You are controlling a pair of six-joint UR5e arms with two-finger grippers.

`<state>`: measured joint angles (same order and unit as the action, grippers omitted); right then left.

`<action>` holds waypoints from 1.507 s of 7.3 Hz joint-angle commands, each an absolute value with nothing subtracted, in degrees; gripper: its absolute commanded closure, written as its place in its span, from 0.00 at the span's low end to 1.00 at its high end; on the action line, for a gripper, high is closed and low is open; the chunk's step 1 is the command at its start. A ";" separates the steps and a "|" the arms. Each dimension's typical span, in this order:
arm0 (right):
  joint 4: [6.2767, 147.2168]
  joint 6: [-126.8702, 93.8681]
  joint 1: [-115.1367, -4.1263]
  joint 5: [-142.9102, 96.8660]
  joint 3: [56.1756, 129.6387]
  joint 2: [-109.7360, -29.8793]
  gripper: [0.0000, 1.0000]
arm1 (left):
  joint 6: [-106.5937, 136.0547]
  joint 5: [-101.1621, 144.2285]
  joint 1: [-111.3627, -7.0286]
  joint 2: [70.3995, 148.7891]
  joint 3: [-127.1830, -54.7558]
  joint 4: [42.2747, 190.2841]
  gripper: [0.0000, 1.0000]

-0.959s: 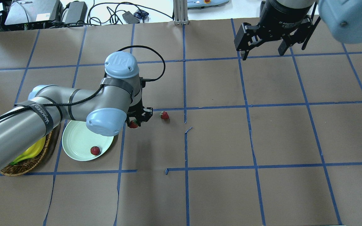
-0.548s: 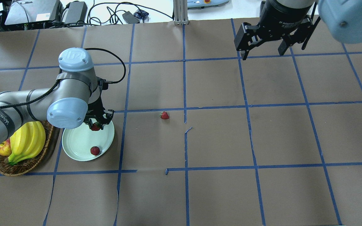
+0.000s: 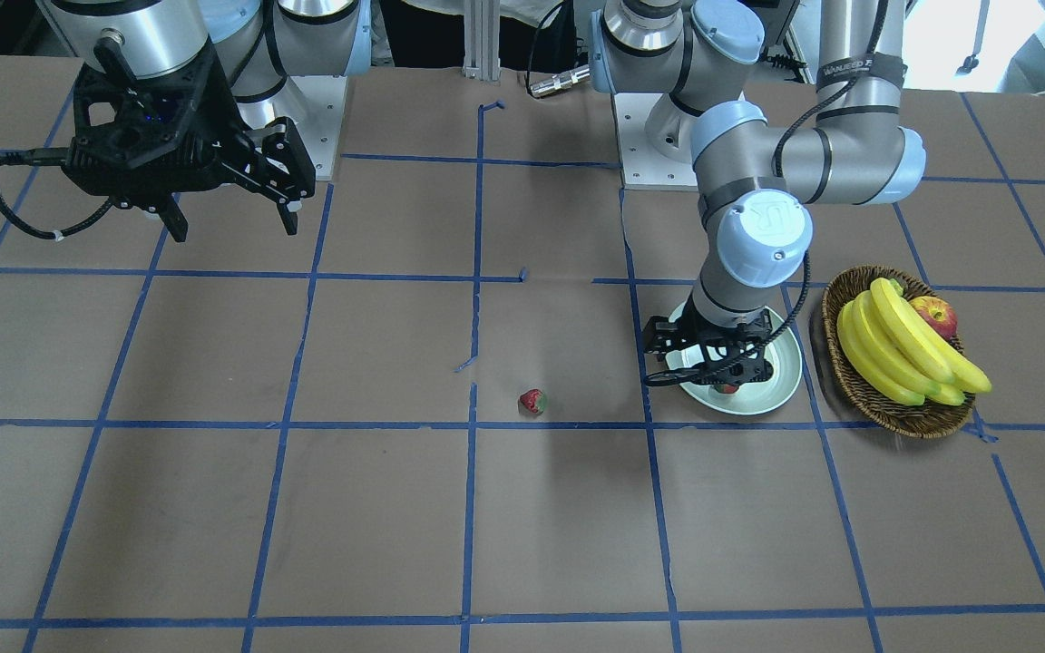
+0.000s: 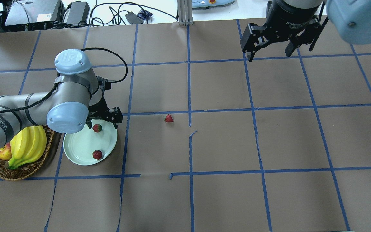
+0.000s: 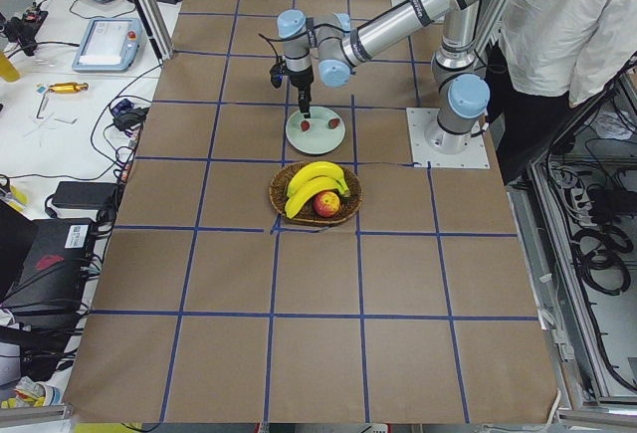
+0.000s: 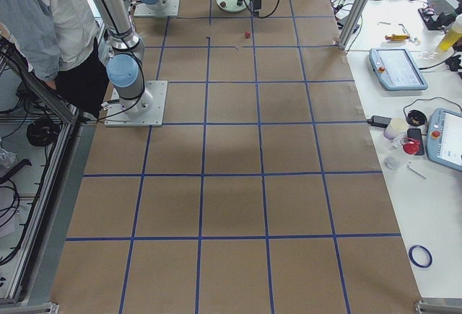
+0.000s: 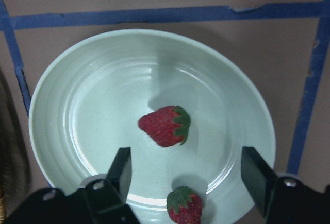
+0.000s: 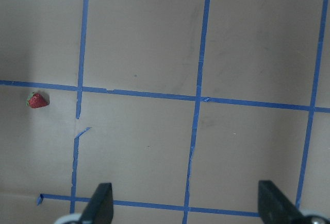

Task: Collect all strawberries into plate
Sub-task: 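Lower the strawberry onto the plate and release it, then move the left gripper to the last strawberry and grasp it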

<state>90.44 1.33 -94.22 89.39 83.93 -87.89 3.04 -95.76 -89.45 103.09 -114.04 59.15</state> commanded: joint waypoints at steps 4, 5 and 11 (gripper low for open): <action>90.44 1.32 -94.22 89.38 83.94 -87.89 0.00 | 23.20 -83.58 -104.23 114.15 -107.59 46.69 0.10; 90.44 1.32 -94.22 89.38 83.94 -87.89 0.00 | 24.33 -83.85 -104.59 116.08 -106.45 46.15 0.13; 90.44 1.32 -94.22 89.38 83.94 -87.89 0.00 | 23.03 -87.35 -105.12 117.34 -102.76 47.97 1.00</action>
